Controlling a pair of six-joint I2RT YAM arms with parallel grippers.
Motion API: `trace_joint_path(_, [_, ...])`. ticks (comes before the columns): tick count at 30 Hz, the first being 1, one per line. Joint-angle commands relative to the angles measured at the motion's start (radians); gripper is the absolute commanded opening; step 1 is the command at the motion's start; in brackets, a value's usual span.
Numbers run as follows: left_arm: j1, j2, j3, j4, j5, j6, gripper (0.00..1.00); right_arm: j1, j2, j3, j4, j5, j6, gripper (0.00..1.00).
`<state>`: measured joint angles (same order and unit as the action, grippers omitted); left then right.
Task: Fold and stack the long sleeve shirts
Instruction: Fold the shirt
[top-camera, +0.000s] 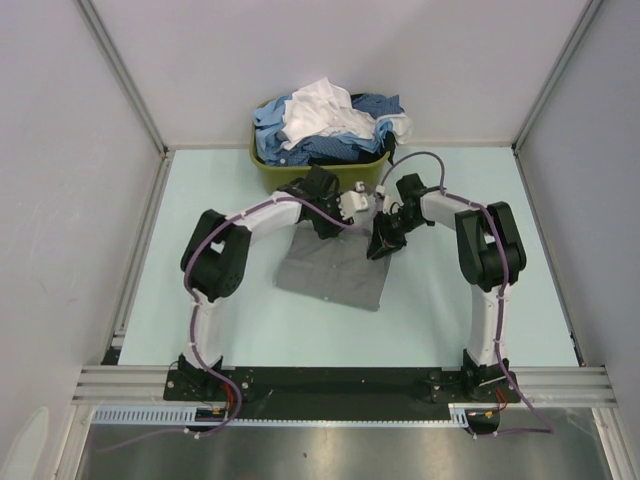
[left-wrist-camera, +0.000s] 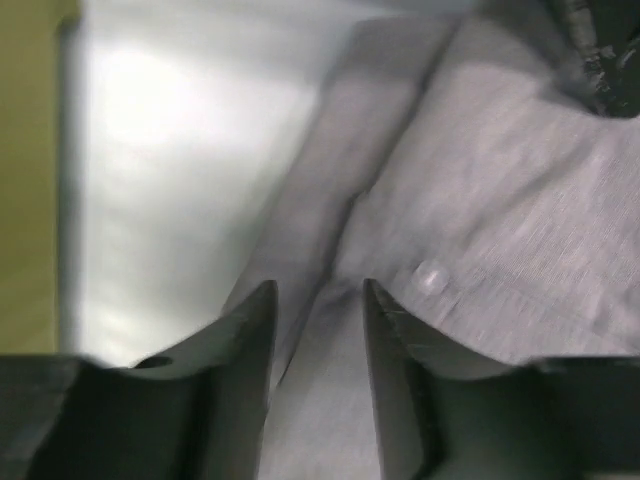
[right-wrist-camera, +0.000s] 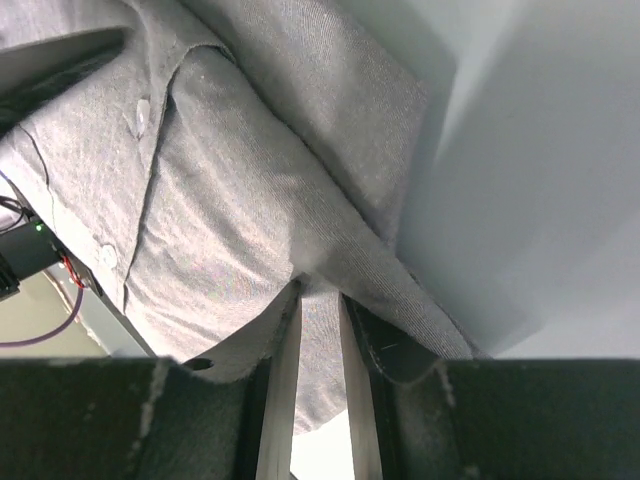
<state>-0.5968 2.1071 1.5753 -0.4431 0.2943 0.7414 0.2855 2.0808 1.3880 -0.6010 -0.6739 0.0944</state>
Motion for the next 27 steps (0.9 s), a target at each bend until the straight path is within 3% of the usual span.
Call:
trace_joint_path(1, [0.139,-0.19,0.008,-0.022,0.152,-0.345,0.56,-0.008,0.061,0.049,0.003,0.163,-0.064,0.28])
trace_joint_path(5, [0.261,-0.346,-0.135,-0.023,0.48,-0.565,0.6,-0.005,0.059,0.071,-0.011,0.165,-0.088,0.28])
trace_joint_path(9, [0.244,-0.475,-0.377,0.1,0.779,-0.764,0.6,0.0,0.048,0.074,-0.02,0.148,-0.126,0.28])
trace_joint_path(10, [0.235,-0.501,-0.484,0.139,0.795,-0.845,0.6,0.0,0.048,0.075,-0.017,0.155,-0.134,0.28])
trace_joint_path(13, [0.204,-0.529,-0.625,0.239,0.809,-0.907,0.59,0.0,0.073,0.106,-0.035,0.166,-0.18,0.28])
trace_joint_path(17, [0.206,-0.46,-0.693,0.358,0.773,-1.002,0.58,0.001,0.113,0.16,-0.045,0.181,-0.24,0.28])
trace_joint_path(21, [0.236,-0.288,-0.706,0.476,0.703,-1.07,0.56,0.007,0.139,0.215,-0.066,0.194,-0.28,0.28])
trace_joint_path(24, [0.262,-0.182,-0.715,0.527,0.692,-1.142,0.53,0.006,0.066,0.192,-0.118,0.145,-0.298,0.29])
trace_joint_path(27, [0.264,-0.147,-0.744,0.573,0.697,-1.181,0.53,0.001,-0.103,0.093,-0.129,0.048,-0.263,0.37])
